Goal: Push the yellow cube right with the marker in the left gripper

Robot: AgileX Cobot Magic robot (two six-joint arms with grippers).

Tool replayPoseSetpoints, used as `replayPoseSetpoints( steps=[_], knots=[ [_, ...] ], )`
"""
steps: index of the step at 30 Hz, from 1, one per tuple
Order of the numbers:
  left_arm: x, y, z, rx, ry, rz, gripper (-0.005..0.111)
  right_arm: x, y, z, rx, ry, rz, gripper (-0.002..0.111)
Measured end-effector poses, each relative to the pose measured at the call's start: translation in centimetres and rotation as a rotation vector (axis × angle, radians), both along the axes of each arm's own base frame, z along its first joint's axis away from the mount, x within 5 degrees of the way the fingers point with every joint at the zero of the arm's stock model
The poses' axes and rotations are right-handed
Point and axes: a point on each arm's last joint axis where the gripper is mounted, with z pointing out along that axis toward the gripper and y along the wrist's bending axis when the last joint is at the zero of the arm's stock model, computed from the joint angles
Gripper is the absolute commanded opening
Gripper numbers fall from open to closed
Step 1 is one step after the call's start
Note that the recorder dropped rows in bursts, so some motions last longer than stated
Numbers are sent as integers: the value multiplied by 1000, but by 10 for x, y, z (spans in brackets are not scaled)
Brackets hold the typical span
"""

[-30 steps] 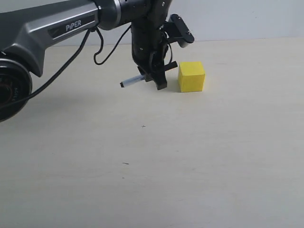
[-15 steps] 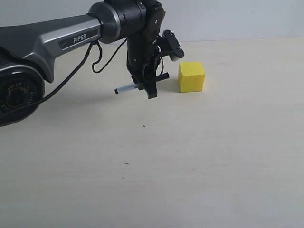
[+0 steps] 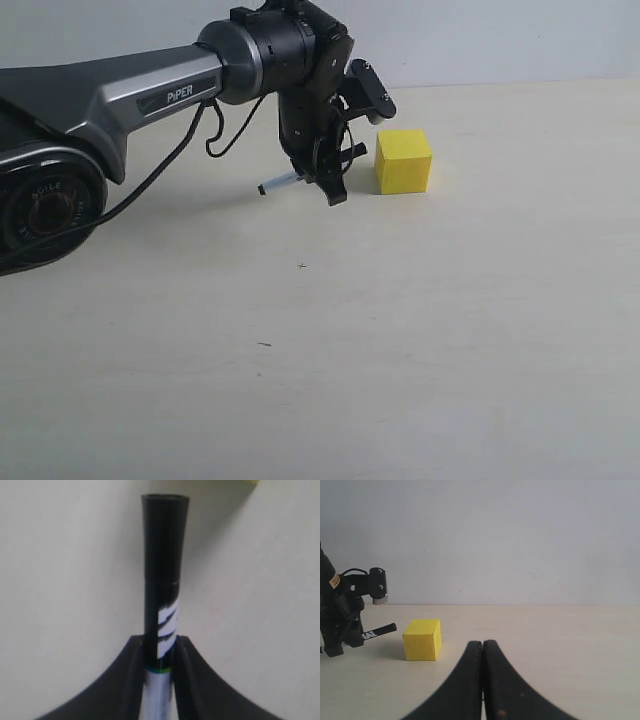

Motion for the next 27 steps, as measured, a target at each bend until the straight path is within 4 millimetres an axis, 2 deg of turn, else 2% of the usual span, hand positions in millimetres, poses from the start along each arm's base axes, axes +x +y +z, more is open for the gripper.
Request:
replayPoseSetpoints(
  steps=[6, 16, 21, 27],
  knots=[
    [-1, -5, -1, 51, -68, 3, 0, 0, 0, 0, 0, 0, 0, 0],
    [-9, -21, -18, 207, -204, -41, 0, 0, 0, 0, 0, 0, 0, 0],
    [-9, -31, -23, 213, -290, -8, 0, 0, 0, 0, 0, 0, 0, 0],
    [-6, -33, -25, 241, -320, 4, 0, 0, 0, 0, 0, 0, 0, 0]
  ],
)
